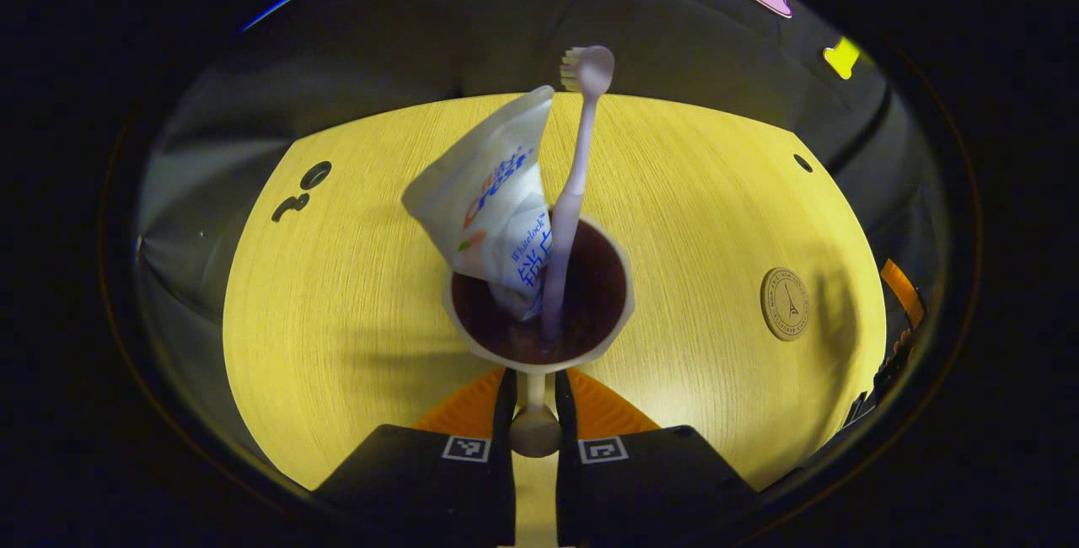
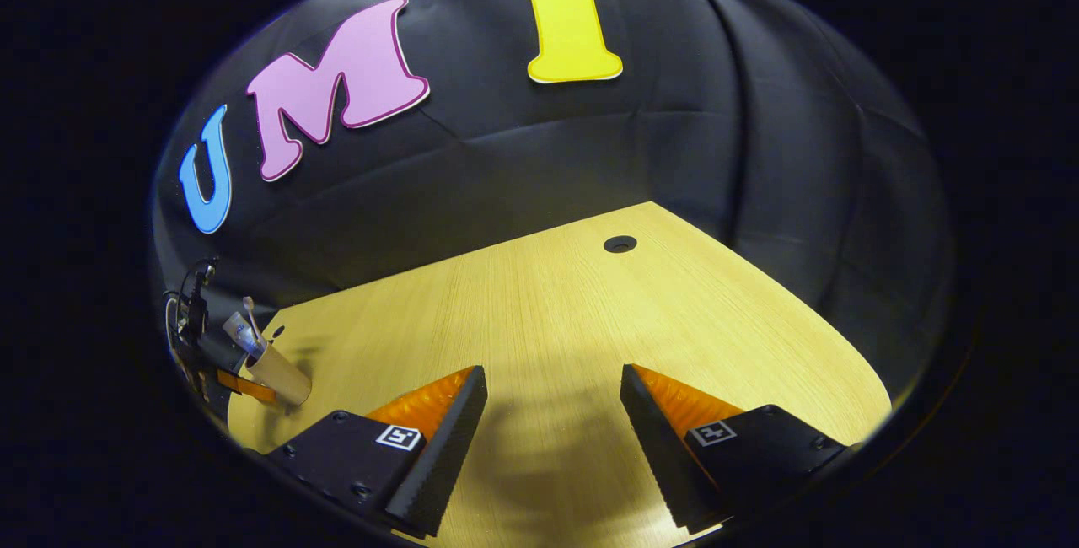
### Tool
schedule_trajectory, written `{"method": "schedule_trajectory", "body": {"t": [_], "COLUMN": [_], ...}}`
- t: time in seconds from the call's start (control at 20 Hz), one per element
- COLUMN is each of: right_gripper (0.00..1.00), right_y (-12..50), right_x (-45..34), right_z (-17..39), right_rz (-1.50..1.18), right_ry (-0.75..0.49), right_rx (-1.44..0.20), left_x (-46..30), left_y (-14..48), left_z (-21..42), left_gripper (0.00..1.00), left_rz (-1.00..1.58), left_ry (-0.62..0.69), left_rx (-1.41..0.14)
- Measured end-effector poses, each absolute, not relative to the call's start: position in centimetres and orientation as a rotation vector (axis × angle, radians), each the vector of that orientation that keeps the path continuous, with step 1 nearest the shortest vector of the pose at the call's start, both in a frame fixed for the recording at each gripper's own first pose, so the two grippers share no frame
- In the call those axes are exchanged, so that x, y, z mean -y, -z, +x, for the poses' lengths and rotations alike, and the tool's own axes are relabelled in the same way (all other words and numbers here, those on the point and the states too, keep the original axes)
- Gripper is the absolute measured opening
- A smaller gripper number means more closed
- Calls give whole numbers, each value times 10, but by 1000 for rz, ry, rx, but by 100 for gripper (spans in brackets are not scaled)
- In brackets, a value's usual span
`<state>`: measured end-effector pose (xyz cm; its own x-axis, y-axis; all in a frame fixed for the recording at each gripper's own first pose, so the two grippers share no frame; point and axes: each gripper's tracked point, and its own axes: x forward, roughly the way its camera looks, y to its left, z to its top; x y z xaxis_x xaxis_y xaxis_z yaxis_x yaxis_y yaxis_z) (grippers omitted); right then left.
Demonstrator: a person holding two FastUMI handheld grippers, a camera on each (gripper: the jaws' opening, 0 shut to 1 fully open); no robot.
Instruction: Put the toothbrush and toothpaste on the desktop into the cup, then pick up the cup and place it on the coaster on the desktop.
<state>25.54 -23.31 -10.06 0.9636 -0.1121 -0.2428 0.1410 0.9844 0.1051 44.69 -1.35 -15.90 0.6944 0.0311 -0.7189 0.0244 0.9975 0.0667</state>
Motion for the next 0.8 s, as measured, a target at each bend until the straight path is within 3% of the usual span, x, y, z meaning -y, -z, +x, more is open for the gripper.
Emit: {"method": "schedule_trajectory", "body": {"t": [0.15,0.2,0.25,0.35,0.4,0.5,0.8], "right_gripper": [98,98,98,98,98,98,98], "right_y": [99,98,97,97,96,92,81], "right_x": [234,234,234,236,238,240,248], "right_z": [255,254,254,253,251,247,237], "right_rz": [132,131,130,123,122,124,133], "right_ry": [134,136,138,142,145,147,157], "right_rx": [-240,-238,-237,-242,-243,-235,-211], "left_x": [13,15,18,35,48,70,145], "left_y": [154,150,145,135,130,123,122], "left_z": [448,448,447,443,440,436,442], "left_gripper": [23,17,23,23,18,22,22], "left_rz": [102,111,117,136,148,168,240], "left_ry": [11,24,38,71,90,134,264], "left_rx": [-767,-753,-743,-728,-720,-715,-710]}}
